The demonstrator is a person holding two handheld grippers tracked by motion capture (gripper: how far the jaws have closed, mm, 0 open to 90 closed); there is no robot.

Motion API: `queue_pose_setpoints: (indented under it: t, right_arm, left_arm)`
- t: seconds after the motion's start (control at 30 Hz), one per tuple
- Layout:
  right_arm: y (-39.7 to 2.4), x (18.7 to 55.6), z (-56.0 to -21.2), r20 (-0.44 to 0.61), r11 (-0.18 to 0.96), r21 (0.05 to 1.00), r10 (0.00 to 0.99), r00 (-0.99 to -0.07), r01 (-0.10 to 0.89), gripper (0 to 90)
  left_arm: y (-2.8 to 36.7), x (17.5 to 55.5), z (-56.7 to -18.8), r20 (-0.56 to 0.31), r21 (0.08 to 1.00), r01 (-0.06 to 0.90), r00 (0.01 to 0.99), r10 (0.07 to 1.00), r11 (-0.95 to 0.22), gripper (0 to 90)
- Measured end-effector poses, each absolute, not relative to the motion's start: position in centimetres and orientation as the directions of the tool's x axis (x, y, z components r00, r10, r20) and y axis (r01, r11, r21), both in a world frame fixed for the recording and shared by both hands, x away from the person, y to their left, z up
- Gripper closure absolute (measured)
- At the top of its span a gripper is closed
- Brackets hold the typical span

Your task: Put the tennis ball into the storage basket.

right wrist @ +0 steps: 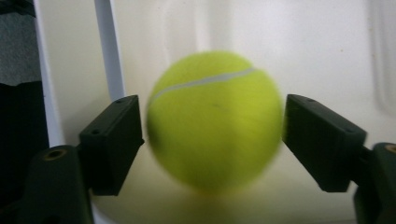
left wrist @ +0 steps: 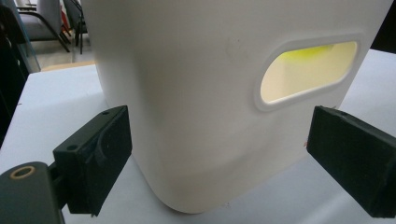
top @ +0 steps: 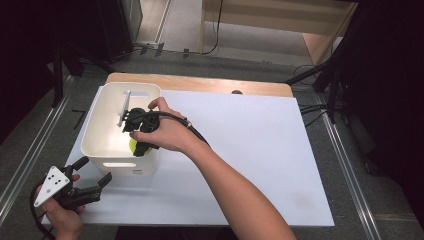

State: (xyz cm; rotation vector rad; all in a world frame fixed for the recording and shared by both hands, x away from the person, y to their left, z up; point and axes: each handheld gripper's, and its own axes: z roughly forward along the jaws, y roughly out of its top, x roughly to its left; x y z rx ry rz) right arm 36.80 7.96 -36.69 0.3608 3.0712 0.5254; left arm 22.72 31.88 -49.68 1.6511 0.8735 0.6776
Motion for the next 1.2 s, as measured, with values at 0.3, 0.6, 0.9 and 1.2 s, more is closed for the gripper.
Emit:
queue_pose_setpoints:
  t: [0.3,0.6,0.9,1.2]
  right_arm:
    - [6.2,36.8,-35.1,-0.01,0.88,0.398,0.287,-0.958,0.259,9.9]
    - [3.3,36.4,-34.2,-0.007,0.829,0.465,0.355,-0.935,0.311,9.3]
    - [0.0,35.9,-34.3,-0.013,0.806,0.486,0.392,-0.92,0.337,1.4]
    - [-3.7,35.2,-34.9,-0.024,0.765,0.514,0.464,-0.885,0.387,1.3]
  left_arm:
    - [31.9,22.7,-49.7,-0.005,0.971,0.201,0.566,0.825,-0.132,7.3]
    - [31.8,22.7,-49.7,-0.007,0.97,0.203,0.564,0.825,-0.131,7.3]
    - [31.8,22.8,-49.7,-0.001,0.969,0.203,0.564,0.826,-0.138,7.3]
    - [31.8,22.7,-49.7,0.001,0.968,0.206,0.565,0.825,-0.143,7.3]
